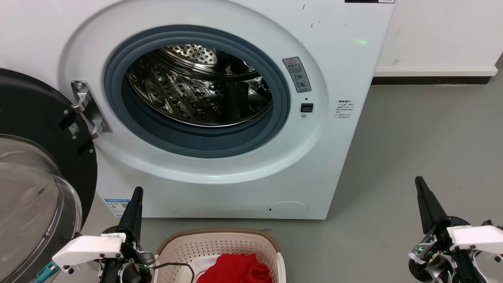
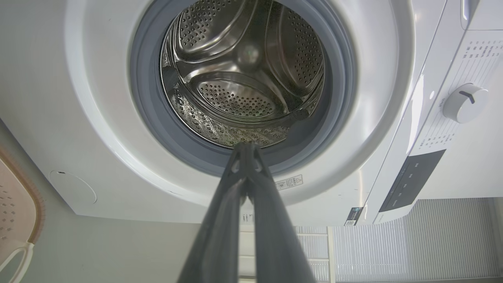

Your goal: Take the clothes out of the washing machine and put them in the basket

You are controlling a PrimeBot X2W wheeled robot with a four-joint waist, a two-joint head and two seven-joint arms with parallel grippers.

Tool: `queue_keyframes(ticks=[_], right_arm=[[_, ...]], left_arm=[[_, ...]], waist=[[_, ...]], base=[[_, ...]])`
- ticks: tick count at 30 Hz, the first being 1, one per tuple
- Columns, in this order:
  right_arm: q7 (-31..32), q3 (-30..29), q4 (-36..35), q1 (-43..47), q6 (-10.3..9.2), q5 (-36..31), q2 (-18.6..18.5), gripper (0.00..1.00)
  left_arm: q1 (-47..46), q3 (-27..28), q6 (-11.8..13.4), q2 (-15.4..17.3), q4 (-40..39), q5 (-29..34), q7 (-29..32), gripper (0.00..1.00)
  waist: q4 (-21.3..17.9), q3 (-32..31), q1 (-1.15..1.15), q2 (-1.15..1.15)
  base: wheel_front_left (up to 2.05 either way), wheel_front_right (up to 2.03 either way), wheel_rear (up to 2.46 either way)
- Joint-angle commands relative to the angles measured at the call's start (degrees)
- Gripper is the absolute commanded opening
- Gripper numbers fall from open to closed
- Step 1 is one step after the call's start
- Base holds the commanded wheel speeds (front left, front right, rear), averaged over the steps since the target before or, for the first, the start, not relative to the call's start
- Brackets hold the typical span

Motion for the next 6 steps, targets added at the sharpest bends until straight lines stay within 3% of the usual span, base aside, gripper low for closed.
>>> queue_keyframes(ticks=[1, 6], right_arm=[[0.3, -0.23, 0.32, -0.66, 0.0, 1.15, 0.14, 0.0], [0.54, -0.51, 0.48, -0.88, 0.0, 2.52, 0.22, 0.0]], left_arm=[[-0.57, 0.32, -0.37, -0.06, 0.11, -0.92, 0.51, 0.0], [-0.75, 0.41, -0.48, -0.07, 0.23, -2.4, 0.83, 0.0]], waist=[[0.05, 0.01, 0.0, 0.0], [0.22, 0.05, 0.0, 0.0]], base=[[0.0, 0.0, 0.0], [0.0, 0.0, 0.0]])
